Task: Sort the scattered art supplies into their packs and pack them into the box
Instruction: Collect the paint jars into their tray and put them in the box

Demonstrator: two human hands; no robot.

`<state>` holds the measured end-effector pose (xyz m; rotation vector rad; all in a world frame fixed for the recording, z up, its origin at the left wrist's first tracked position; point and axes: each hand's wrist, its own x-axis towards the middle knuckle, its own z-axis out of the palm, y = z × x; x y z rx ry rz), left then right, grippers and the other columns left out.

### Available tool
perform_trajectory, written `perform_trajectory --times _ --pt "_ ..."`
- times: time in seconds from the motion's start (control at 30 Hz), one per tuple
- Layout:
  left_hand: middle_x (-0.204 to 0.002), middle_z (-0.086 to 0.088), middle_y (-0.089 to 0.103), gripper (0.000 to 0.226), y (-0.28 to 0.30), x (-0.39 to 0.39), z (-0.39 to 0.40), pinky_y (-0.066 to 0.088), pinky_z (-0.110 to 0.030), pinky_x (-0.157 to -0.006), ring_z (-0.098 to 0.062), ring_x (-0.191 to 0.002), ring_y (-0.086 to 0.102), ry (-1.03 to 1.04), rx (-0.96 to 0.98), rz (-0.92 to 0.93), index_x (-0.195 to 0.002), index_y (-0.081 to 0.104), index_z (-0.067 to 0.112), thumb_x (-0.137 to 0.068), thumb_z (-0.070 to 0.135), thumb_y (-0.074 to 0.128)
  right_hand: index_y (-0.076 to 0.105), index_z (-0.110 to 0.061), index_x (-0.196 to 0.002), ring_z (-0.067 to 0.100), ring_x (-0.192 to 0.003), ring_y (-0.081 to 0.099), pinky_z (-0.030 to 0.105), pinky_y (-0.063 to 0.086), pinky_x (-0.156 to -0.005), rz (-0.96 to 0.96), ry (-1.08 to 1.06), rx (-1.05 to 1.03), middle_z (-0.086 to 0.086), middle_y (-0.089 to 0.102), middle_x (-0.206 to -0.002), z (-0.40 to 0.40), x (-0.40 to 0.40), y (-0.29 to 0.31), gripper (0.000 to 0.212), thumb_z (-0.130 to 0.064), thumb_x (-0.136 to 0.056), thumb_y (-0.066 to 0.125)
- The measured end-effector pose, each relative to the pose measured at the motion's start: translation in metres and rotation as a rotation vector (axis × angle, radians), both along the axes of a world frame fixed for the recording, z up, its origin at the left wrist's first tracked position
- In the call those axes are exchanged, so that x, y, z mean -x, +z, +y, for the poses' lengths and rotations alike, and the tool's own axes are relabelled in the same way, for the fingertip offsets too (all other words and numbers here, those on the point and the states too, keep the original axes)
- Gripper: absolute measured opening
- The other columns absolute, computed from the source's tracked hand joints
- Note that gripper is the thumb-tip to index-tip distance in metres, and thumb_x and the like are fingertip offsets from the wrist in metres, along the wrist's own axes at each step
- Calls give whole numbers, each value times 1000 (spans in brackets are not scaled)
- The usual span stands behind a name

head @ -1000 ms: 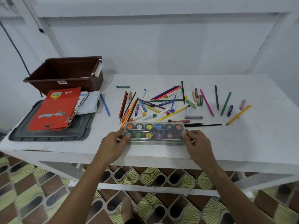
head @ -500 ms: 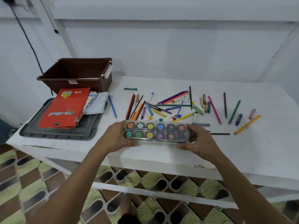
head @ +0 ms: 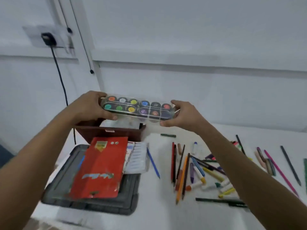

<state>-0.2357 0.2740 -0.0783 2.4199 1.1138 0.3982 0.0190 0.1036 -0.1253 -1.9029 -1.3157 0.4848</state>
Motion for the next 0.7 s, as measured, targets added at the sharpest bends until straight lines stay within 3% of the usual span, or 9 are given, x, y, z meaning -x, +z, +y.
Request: perform_trajectory --times 0.1,0.17,0.27,0.33,0.43,0.53,0.7 --pt "-93 1 67 55 1 10 70 49 -29 -65 -15 -80 61 37 -20 96 -104 65 19 -58 37 89 43 -6 -139 13 -103 54 20 40 -83 -95 21 78 7 55 -130 72 11 9 101 -39 -56 89" --pt "-103 -4 66 65 -9 15 107 52 -34 -76 -22 -88 61 50 -16 145 -112 63 15 -58 39 89 47 -6 -135 16 -106 55 23 44 -83 -167 35 168 6 55 -126 111 18 7 96 -42 -56 88" --pt "-116 -8 61 72 -33 17 143 42 -29 -79 -26 -98 55 70 -23 235 -120 59 12 -61 42 87 60 -11 -111 19 -93 58 33 49 -82 -352 46 309 3 62 -105 155 26 -5 76 -54 -54 85" --pt "-117 -9 62 66 -50 14 156 37 -27 -76 -23 -95 52 60 8 284 -116 59 13 -63 41 86 60 -16 -96 18 -85 55 34 41 -79 -518 63 376 -1 62 -90 176 27 -18 72 -68 -50 79" --pt "-121 -9 60 70 -74 10 169 41 -27 -80 -26 -106 56 21 1 329 -123 52 14 -66 39 84 57 -18 -82 18 -83 50 36 30 -79 -694 110 416 -5 56 -74 194 24 -32 69 -77 -48 71" --pt "-124 -9 56 75 -90 6 175 43 -31 -82 -27 -108 55 -20 -17 350 -128 44 14 -68 37 83 56 -21 -85 19 -94 42 39 27 -85 -788 170 441 -4 54 -79 202 19 -41 68 -79 -51 67" --pt "-121 -8 57 69 -105 -3 187 46 -33 -83 -25 -106 55 -69 -34 401 -122 47 14 -67 35 83 57 -21 -86 22 -102 39 41 28 -89 -893 224 521 -3 50 -79 215 18 -51 66 -80 -57 62"
